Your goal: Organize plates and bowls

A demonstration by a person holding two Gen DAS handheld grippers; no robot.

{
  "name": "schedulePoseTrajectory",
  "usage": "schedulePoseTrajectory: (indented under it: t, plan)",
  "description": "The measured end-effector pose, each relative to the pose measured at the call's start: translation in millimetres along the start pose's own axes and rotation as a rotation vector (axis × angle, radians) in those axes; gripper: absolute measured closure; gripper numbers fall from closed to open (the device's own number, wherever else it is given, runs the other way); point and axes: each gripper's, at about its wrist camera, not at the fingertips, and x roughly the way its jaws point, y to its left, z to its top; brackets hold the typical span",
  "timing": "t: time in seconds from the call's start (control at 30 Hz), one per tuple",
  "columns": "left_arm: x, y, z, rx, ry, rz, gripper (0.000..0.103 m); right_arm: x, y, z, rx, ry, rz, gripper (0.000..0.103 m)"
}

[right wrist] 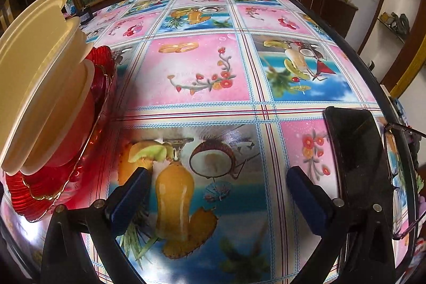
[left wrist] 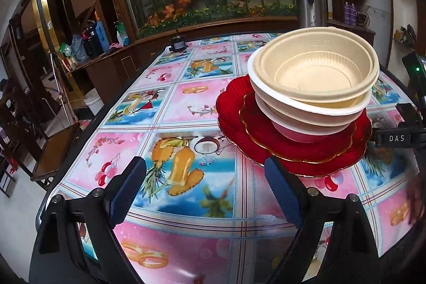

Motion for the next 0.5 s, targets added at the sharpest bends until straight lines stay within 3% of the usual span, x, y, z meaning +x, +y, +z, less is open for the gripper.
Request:
schedulePoseTrajectory:
  t: [0.5]
  plan:
    - [0.3,-5.6,0.6,0.001,-0.005,0.005,0.012,0.1,0.5,0.1,-0.001,0.0,-0.001,0.0]
